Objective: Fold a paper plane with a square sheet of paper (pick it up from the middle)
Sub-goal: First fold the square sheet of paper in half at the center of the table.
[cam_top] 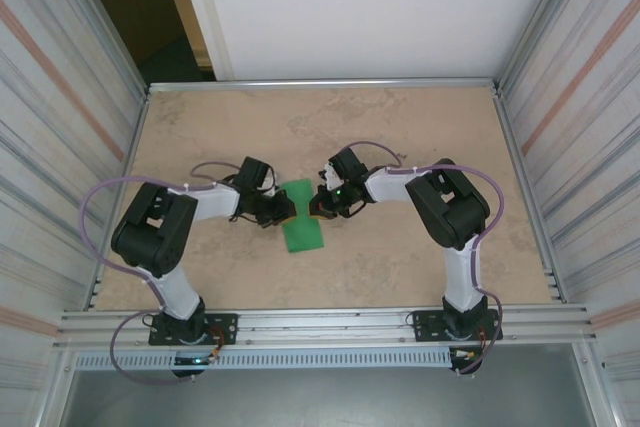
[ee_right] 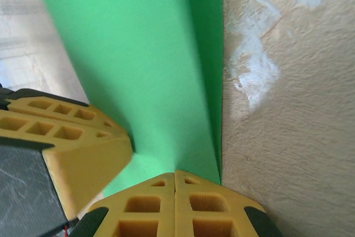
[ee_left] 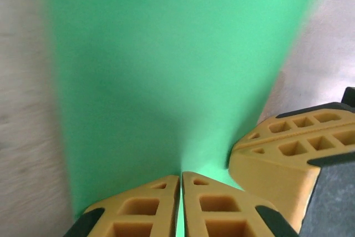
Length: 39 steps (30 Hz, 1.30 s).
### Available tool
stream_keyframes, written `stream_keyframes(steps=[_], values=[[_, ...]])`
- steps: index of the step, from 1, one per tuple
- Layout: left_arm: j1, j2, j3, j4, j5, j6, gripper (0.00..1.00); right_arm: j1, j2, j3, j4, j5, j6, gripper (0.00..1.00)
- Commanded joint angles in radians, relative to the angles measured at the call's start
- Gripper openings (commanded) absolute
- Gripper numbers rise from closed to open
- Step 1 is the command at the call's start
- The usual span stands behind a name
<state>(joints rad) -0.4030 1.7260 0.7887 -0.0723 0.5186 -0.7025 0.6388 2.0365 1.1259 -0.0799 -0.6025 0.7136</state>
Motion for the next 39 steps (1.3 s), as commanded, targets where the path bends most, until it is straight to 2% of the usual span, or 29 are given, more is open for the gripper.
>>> stream_keyframes(steps=[1, 4, 7, 13, 19, 25, 29, 32, 36, 39], values=[[0.080, -0.019, -0.091, -0.116, -0.077, 0.046, 0.12, -0.030, 0.156, -0.101, -0.256, 0.297, -0.034, 0.00], [0.134, -0.075, -0.127, -0.121, -0.080, 0.047, 0.12, -0.030, 0.152, -0.101, -0.257, 0.300, -0.032, 0.00], [0.151, -0.141, -0.122, -0.134, -0.060, 0.055, 0.12, -0.028, 0.147, -0.101, -0.254, 0.298, -0.031, 0.00], [0.072, -0.256, -0.081, -0.066, -0.020, 0.017, 0.13, -0.024, 0.143, -0.092, -0.249, 0.290, -0.028, 0.00], [-0.020, -0.115, 0.005, -0.005, 0.004, -0.006, 0.12, -0.022, 0.148, -0.087, -0.248, 0.283, -0.027, 0.00], [-0.023, 0.016, 0.077, 0.009, 0.026, 0.014, 0.13, -0.024, 0.145, -0.091, -0.249, 0.285, -0.026, 0.00], [0.018, 0.056, 0.079, -0.003, -0.011, 0.044, 0.13, -0.028, 0.146, -0.093, -0.248, 0.287, -0.028, 0.00], [0.093, 0.067, 0.057, -0.027, -0.051, 0.069, 0.13, -0.029, 0.146, -0.096, -0.249, 0.286, -0.033, 0.00], [0.221, 0.060, 0.027, -0.047, -0.039, 0.094, 0.12, -0.027, 0.149, -0.100, -0.249, 0.293, -0.031, 0.00], [0.262, 0.024, 0.038, -0.064, -0.014, 0.099, 0.12, -0.029, 0.146, -0.102, -0.248, 0.299, -0.031, 0.00]])
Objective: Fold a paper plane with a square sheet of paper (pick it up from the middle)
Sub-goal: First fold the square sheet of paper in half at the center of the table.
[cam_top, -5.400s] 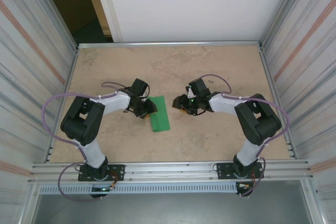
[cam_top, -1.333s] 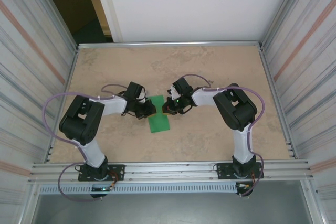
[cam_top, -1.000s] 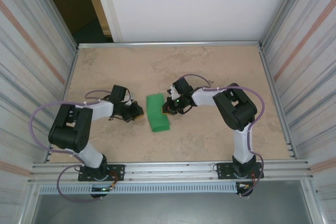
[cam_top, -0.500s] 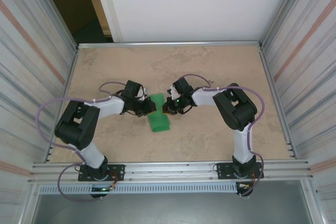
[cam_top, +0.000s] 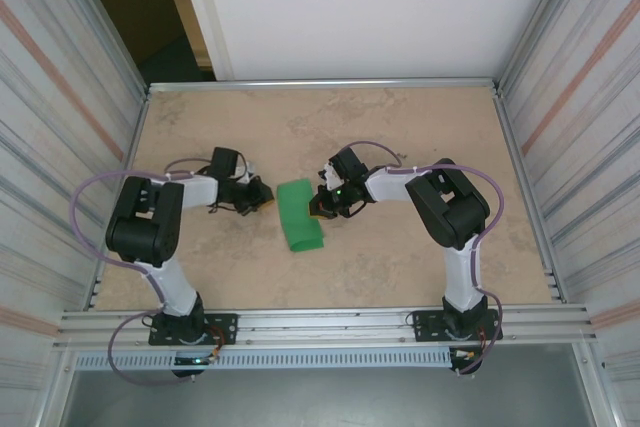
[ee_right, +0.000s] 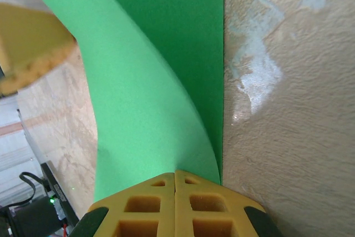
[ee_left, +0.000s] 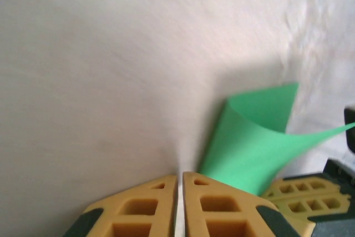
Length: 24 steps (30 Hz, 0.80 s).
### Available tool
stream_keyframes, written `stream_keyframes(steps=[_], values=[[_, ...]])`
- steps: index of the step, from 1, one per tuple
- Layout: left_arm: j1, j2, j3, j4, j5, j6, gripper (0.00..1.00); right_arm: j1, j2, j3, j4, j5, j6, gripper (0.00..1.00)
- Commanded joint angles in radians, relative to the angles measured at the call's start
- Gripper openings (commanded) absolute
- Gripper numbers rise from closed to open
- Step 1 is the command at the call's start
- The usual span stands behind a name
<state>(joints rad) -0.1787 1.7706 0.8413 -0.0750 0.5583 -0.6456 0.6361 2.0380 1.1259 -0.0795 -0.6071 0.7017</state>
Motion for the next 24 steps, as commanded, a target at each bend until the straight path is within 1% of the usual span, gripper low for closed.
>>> stream_keyframes(steps=[1, 2, 4, 7, 9, 11, 15, 18, 20, 24], values=[[0.033, -0.042, -0.006, -0.059, -0.040, 0.047, 0.12, -0.026, 0.144, -0.104, -0.247, 0.303, -0.019, 0.00], [0.012, -0.071, 0.005, -0.055, -0.030, 0.054, 0.12, -0.026, 0.144, -0.104, -0.247, 0.304, -0.019, 0.00], [-0.051, -0.121, 0.025, -0.054, -0.047, 0.055, 0.13, -0.026, 0.143, -0.104, -0.244, 0.303, -0.018, 0.00], [-0.135, -0.157, 0.026, -0.006, -0.083, 0.000, 0.12, -0.026, 0.144, -0.108, -0.242, 0.302, -0.017, 0.00], [-0.166, -0.152, 0.007, 0.064, -0.093, -0.041, 0.12, -0.026, 0.143, -0.109, -0.242, 0.302, -0.017, 0.00], [-0.179, -0.110, 0.004, 0.113, -0.078, -0.070, 0.12, -0.027, 0.148, -0.108, -0.241, 0.302, -0.016, 0.00], [-0.181, -0.014, 0.037, 0.134, -0.037, -0.081, 0.12, -0.029, 0.149, -0.107, -0.241, 0.301, -0.016, 0.00], [-0.166, 0.033, 0.059, 0.121, -0.045, -0.055, 0.12, -0.033, 0.150, -0.108, -0.241, 0.302, -0.015, 0.00], [-0.139, 0.064, 0.071, 0.114, -0.051, -0.039, 0.12, -0.035, 0.150, -0.107, -0.240, 0.300, -0.015, 0.00], [-0.055, 0.113, 0.091, 0.106, -0.048, -0.015, 0.12, -0.036, 0.156, -0.109, -0.238, 0.297, -0.013, 0.00]])
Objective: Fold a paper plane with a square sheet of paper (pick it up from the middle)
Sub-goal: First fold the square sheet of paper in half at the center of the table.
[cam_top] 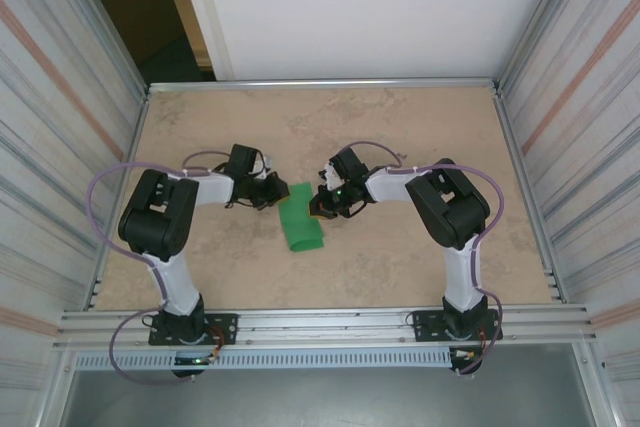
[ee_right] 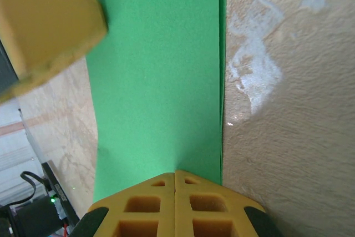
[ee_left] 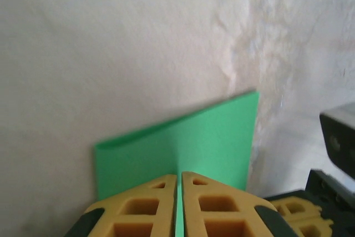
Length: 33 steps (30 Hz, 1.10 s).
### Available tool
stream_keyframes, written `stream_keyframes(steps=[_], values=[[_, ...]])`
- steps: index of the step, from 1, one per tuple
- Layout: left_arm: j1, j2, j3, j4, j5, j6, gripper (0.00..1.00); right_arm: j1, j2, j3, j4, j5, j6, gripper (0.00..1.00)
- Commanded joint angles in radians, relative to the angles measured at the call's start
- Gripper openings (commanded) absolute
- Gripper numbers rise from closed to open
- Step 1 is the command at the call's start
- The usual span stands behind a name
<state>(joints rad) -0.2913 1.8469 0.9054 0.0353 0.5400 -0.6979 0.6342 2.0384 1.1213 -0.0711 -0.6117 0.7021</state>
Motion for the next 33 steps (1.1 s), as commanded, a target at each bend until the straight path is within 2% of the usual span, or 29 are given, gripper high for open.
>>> stream_keyframes(steps=[1, 5, 9, 13, 15, 20, 23, 28, 33], values=[[0.081, 0.049, 0.041, -0.025, -0.033, 0.043, 0.12, -0.035, 0.155, -0.104, -0.246, 0.302, -0.013, 0.00], [0.147, 0.060, 0.101, -0.127, -0.046, 0.062, 0.12, -0.036, 0.155, -0.106, -0.246, 0.305, -0.013, 0.00], [0.144, -0.044, 0.100, -0.167, -0.020, 0.065, 0.12, -0.036, 0.149, -0.108, -0.246, 0.303, -0.014, 0.00], [0.073, -0.182, 0.031, -0.161, -0.002, 0.017, 0.12, -0.035, 0.147, -0.110, -0.243, 0.301, -0.010, 0.00], [0.022, -0.204, -0.010, -0.151, 0.008, -0.013, 0.12, -0.033, 0.147, -0.110, -0.243, 0.301, -0.009, 0.00], [-0.097, -0.172, -0.093, -0.036, 0.061, -0.116, 0.12, -0.033, 0.151, -0.113, -0.239, 0.299, -0.007, 0.00], [-0.127, -0.133, -0.100, -0.018, 0.065, -0.134, 0.12, -0.033, 0.154, -0.114, -0.238, 0.300, -0.006, 0.00], [-0.081, -0.111, -0.149, -0.011, 0.029, -0.105, 0.11, -0.033, 0.155, -0.113, -0.239, 0.305, -0.004, 0.00], [0.064, -0.093, -0.180, -0.026, 0.021, -0.029, 0.11, -0.035, 0.165, -0.109, -0.240, 0.302, -0.005, 0.00]])
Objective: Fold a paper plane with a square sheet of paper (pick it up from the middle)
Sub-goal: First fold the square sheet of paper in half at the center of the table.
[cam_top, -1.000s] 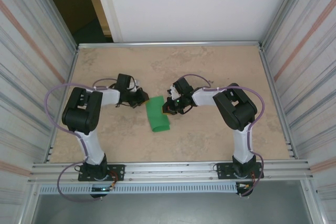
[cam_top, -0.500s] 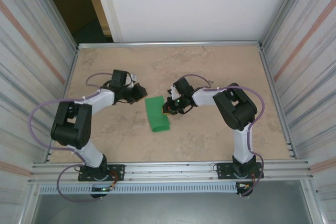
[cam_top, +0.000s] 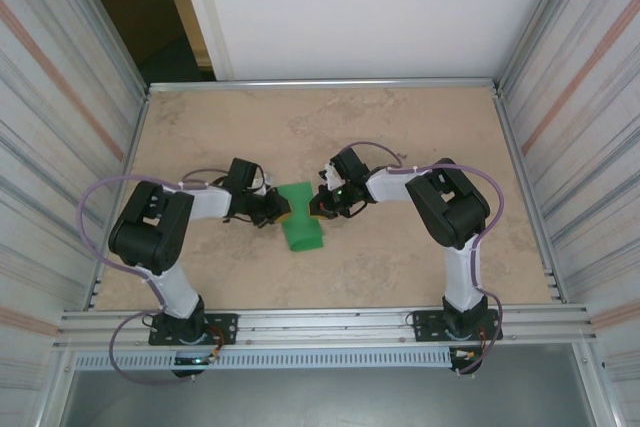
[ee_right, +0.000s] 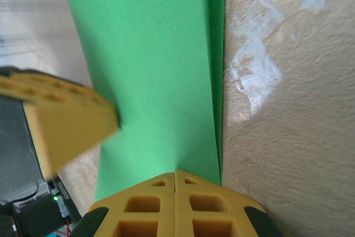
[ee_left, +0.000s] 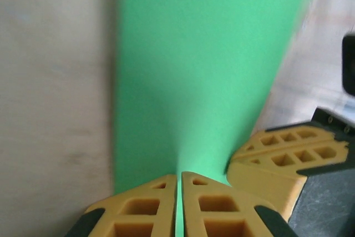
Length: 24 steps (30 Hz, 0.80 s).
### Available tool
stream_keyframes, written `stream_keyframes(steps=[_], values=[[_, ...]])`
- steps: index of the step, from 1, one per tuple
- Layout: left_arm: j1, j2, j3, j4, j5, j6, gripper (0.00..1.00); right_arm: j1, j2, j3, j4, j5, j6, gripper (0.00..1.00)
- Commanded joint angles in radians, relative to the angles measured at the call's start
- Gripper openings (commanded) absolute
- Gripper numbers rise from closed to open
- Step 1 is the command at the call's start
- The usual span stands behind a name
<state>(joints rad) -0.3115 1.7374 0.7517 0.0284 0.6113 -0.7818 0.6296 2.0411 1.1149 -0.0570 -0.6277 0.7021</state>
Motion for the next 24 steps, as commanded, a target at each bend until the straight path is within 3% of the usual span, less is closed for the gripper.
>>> stream_keyframes(steps=[1, 4, 7, 13, 19, 24], values=[[0.121, 0.020, -0.028, -0.028, -0.047, 0.067, 0.11, -0.030, 0.163, -0.104, -0.254, 0.318, -0.004, 0.00], [0.223, 0.012, -0.031, -0.046, -0.021, 0.097, 0.11, -0.030, 0.160, -0.103, -0.256, 0.320, -0.007, 0.00], [0.238, -0.058, -0.027, -0.060, 0.017, 0.092, 0.11, -0.031, 0.160, -0.102, -0.258, 0.320, -0.006, 0.00], [0.062, -0.206, -0.025, -0.072, 0.003, 0.012, 0.12, -0.028, 0.153, -0.102, -0.265, 0.320, -0.003, 0.00], [-0.114, -0.126, -0.007, -0.009, -0.008, -0.116, 0.12, -0.028, 0.154, -0.104, -0.266, 0.322, -0.003, 0.00], [-0.140, -0.038, 0.029, -0.009, -0.017, -0.117, 0.11, -0.028, 0.153, -0.103, -0.267, 0.322, -0.004, 0.00]])
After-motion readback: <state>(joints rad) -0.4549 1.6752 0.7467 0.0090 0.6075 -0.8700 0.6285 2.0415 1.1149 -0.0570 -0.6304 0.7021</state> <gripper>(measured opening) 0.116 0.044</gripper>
